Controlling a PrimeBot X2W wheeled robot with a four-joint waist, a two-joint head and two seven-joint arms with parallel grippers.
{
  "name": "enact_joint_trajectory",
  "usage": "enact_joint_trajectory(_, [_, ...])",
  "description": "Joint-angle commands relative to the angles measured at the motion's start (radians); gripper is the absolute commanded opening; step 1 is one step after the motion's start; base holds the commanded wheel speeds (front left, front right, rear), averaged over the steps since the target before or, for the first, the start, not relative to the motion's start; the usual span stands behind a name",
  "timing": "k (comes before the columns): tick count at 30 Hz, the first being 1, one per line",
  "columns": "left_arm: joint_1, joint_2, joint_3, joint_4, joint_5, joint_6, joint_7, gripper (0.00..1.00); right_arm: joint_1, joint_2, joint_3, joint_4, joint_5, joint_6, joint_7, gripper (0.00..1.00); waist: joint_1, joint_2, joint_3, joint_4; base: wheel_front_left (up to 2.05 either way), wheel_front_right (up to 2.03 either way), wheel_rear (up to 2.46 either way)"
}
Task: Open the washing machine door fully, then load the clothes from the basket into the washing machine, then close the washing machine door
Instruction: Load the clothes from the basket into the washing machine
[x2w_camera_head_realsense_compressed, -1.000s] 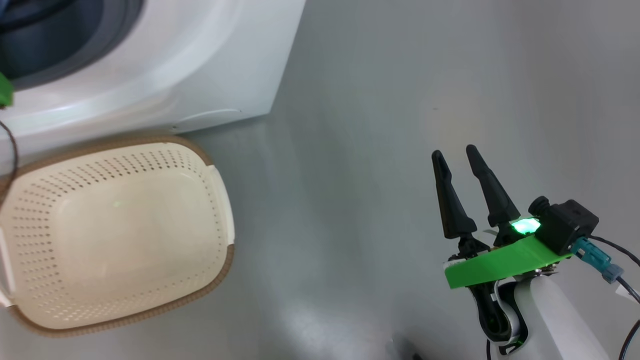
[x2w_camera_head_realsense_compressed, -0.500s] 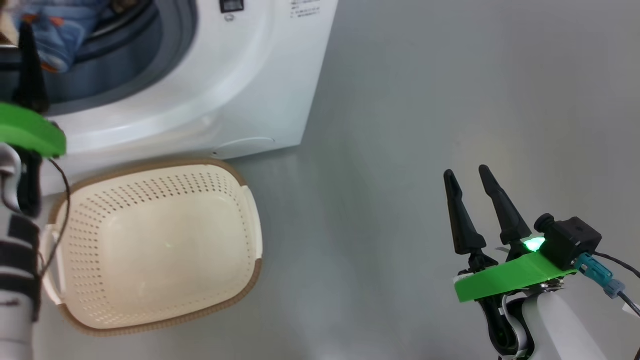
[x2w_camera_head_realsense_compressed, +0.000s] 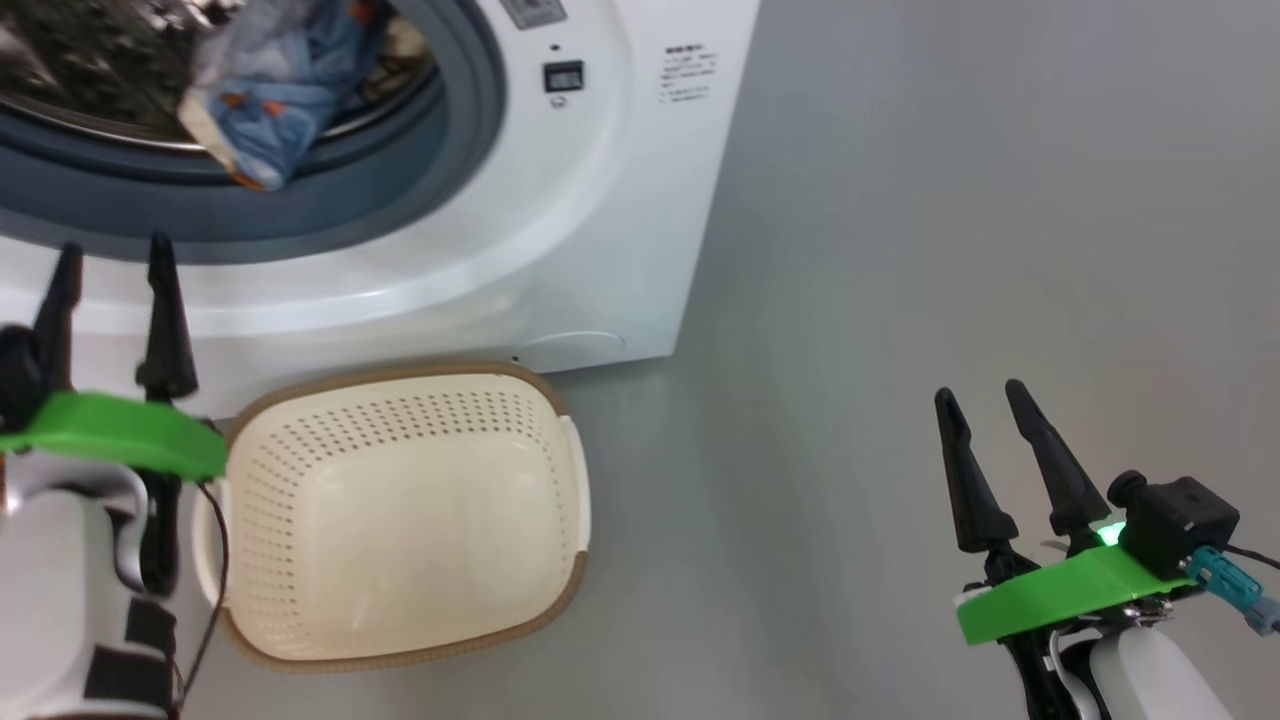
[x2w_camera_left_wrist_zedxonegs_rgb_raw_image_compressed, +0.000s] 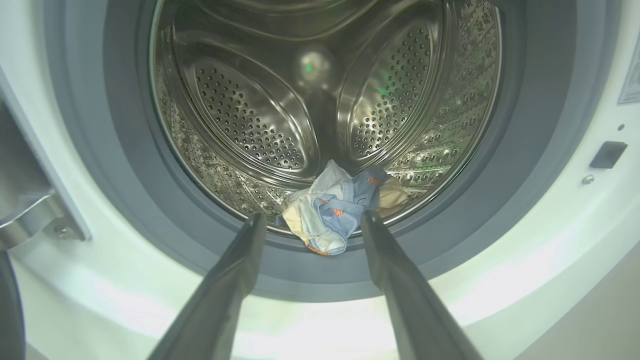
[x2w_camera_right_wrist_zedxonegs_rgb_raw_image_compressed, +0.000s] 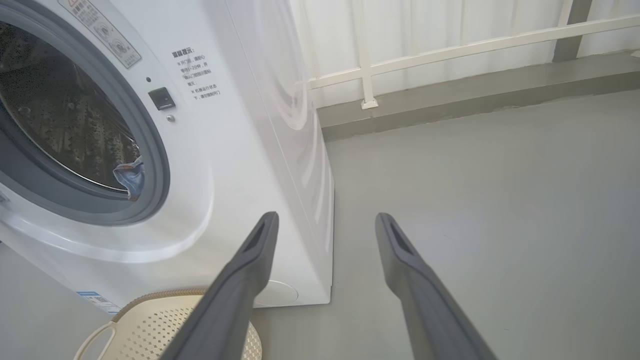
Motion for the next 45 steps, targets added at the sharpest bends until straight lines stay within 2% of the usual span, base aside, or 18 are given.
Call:
enact_joint_trajectory(1, [0.031, 0.031, 0.038, -0.045, 0.019, -0.008, -0.006, 1.00, 0.018, -0.017, 0.016, -0.020, -0.011, 0.006, -0.008, 1.00, 0.0001, 0.0000, -0.044, 0.045, 0.00, 0.00, 0.00])
enact_joint_trajectory(8, [0.136, -0.007, 0.077, -0.111, 0.064, -0.020, -0.006, 1.00, 0.046, -0.042, 0.006, -0.015, -0.009, 0.006, -0.008, 1.00, 0.0001, 0.0000, -0.089, 0.092, 0.00, 0.00, 0.00])
enact_joint_trajectory(18, [0.284, -0.050, 0.107, -0.207, 0.085, -0.031, -0.006, 1.00, 0.085, -0.061, -0.002, -0.009, -0.003, 0.006, -0.008, 1.00, 0.0001, 0.0000, -0.144, 0.126, 0.00, 0.00, 0.00])
enact_joint_trajectory(33, [0.521, -0.088, 0.124, -0.357, 0.058, -0.034, -0.006, 1.00, 0.174, -0.075, -0.014, -0.012, 0.008, 0.006, -0.008, 1.00, 0.0001, 0.0000, -0.234, 0.131, 0.00, 0.00, 0.00])
enact_joint_trajectory(45, [0.586, -0.094, 0.122, -0.399, 0.026, -0.034, -0.006, 1.00, 0.200, -0.078, -0.021, -0.019, 0.007, 0.006, -0.008, 1.00, 0.0001, 0.0000, -0.249, 0.130, 0.00, 0.00, 0.00])
